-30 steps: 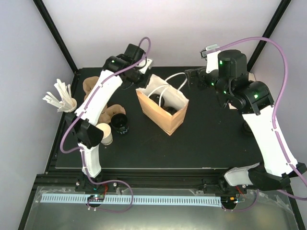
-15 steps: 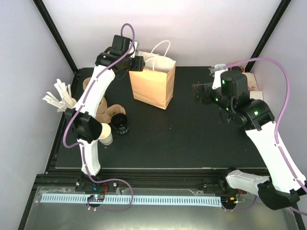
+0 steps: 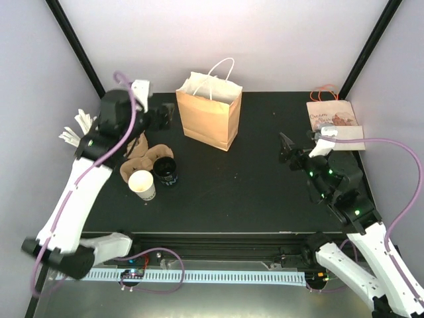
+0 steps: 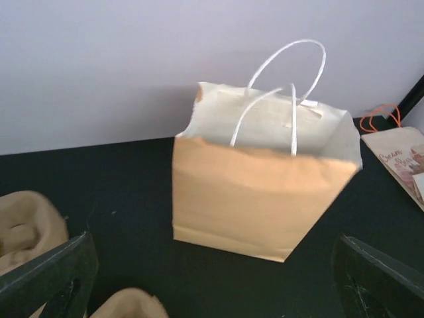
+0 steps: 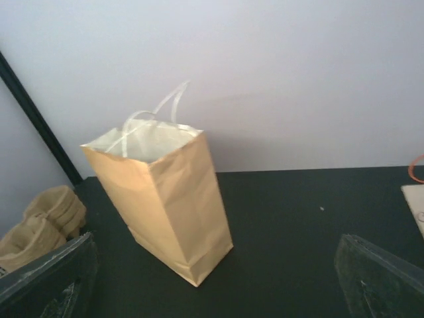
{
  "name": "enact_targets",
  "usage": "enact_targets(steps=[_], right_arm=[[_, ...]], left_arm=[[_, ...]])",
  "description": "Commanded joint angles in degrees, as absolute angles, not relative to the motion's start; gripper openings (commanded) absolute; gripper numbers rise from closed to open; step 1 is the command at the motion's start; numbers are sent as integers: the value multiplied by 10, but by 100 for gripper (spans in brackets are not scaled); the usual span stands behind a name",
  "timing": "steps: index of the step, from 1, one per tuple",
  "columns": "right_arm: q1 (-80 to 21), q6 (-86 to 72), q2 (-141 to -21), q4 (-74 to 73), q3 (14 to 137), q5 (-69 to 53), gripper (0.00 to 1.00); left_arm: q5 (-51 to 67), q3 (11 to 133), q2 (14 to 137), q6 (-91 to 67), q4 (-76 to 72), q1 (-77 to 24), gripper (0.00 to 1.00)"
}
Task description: Pack the takeout coffee
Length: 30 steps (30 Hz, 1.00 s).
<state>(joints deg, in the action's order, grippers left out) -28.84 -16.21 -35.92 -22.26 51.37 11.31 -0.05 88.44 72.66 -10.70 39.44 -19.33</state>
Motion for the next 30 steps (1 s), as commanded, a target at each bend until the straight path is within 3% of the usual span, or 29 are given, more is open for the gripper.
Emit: enact_targets(steps=[1,7,16,21,26,30], right_arm=[[-287,-200,-411,-187,555,81,100],[-287,-265,-482,-293,618,67,100],[-287,-289,-499,-298,601,29,100],[-287,-273,-523,-292,605,18,100],[-287,-253,-562,-304,641,-13,100],[-287,-242,-597,-318,672,-34,100]], left_arm=[[-85,782,616,-134,341,-180,99],[-180,776,593,-225,519,-79,99],[-169,723,609,-247,512,64,98],[-279,737,648,-246,513,79,75],[-231,740,673,-209,460,129,57],[-225,769,692,-176,456,129,54]])
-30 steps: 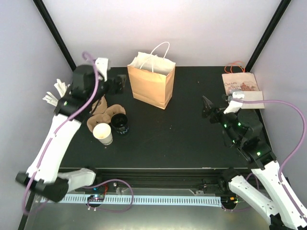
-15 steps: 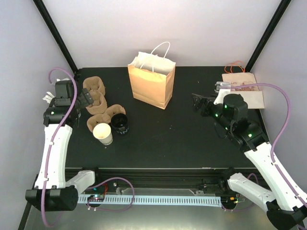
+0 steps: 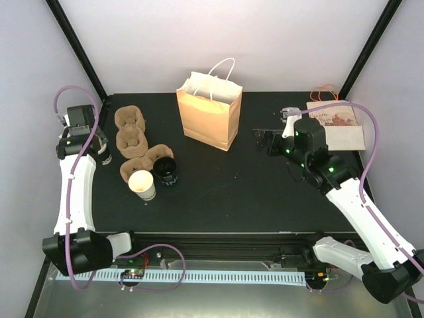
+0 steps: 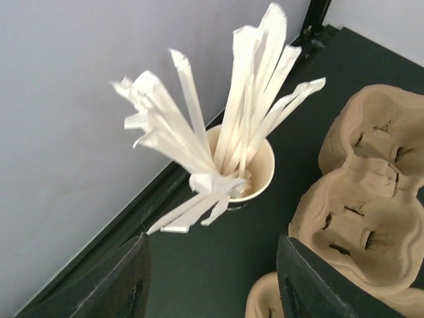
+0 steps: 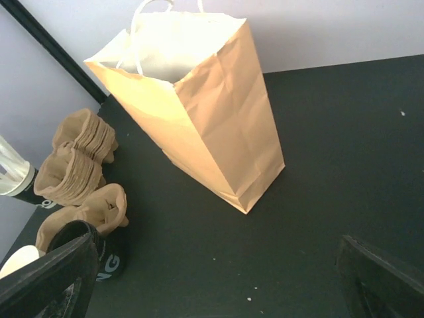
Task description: Pack the takeout coffee
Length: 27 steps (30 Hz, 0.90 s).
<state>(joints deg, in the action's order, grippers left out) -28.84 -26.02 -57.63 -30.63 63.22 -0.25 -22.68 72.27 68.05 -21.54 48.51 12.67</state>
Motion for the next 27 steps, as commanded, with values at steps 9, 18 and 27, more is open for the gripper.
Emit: enact_targets(steps=[9,18,27], right_arm=[[-287,-227,-628,-342,699,-54,100],[-288,-208,-614,-341,693,-63,100],[-287,-202,-616,-339,689,-63,100]], left_arm=[[-238,762,730,-155,461,138,49],[-216,748,791,-141,414,147,45],[-232,802,831,-139,462,151,2]])
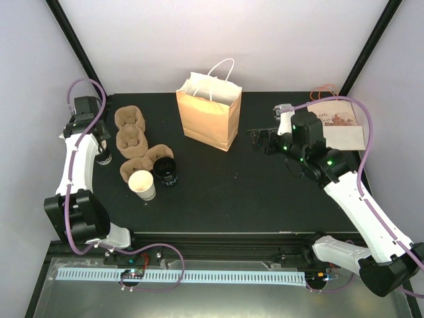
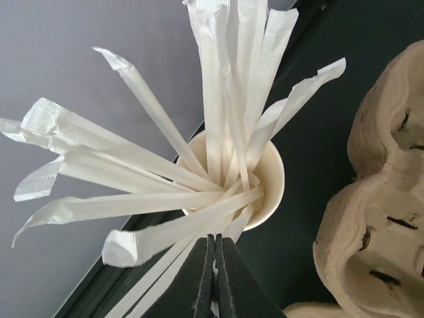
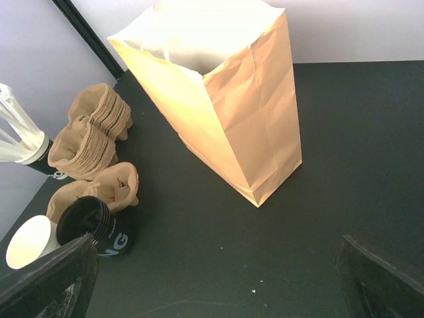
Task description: Pack the takeout coffee
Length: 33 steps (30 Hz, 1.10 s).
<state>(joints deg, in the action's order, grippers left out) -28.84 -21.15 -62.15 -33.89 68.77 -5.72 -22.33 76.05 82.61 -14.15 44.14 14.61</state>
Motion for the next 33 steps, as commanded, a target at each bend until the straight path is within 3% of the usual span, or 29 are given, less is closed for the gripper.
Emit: enact_targets(steps=[1,10,16,25,29,33], right_arm=[[-287,-202,-616,-338,688,-64,100],[-287,-190,-617,-334,685,-67,100],[-287,-187,-617,-327,678,-77,100],[-287,-191,-603,-322,661,-70,100],[-287,-194,-593,-310,645,-71,100],[-287,-198,-592,-306,641,-71,100]], left_arm=[[-232,810,829,-139,469,151,2],[-145,901,772,-171,486,149,2],[-45,955,712,-336,497,140,2],[-82,1025,630,-367,507,131,2],[112,902,582,-388,289,131,2],[296,887,644,-453,209,128,2]])
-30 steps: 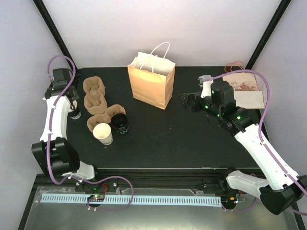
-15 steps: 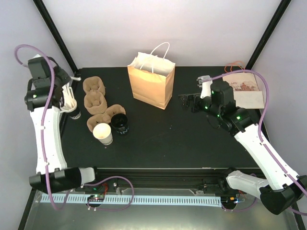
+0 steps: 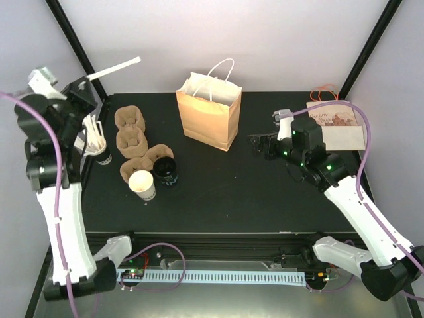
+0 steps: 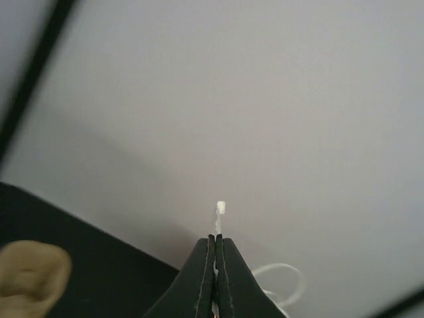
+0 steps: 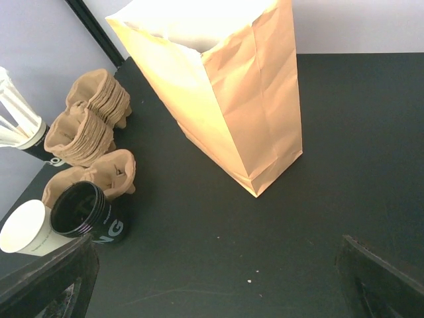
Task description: Pack the takeout coffee
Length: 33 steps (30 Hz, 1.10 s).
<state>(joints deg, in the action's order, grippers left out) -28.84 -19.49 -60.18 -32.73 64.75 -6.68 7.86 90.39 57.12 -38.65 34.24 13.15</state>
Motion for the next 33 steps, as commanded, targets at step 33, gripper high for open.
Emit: enact_targets(steps=[33], right_arm=[[-287,-202,-527,-280,587,-33,100]], left_arm=[[278,1083,902,-283,376,2,2]])
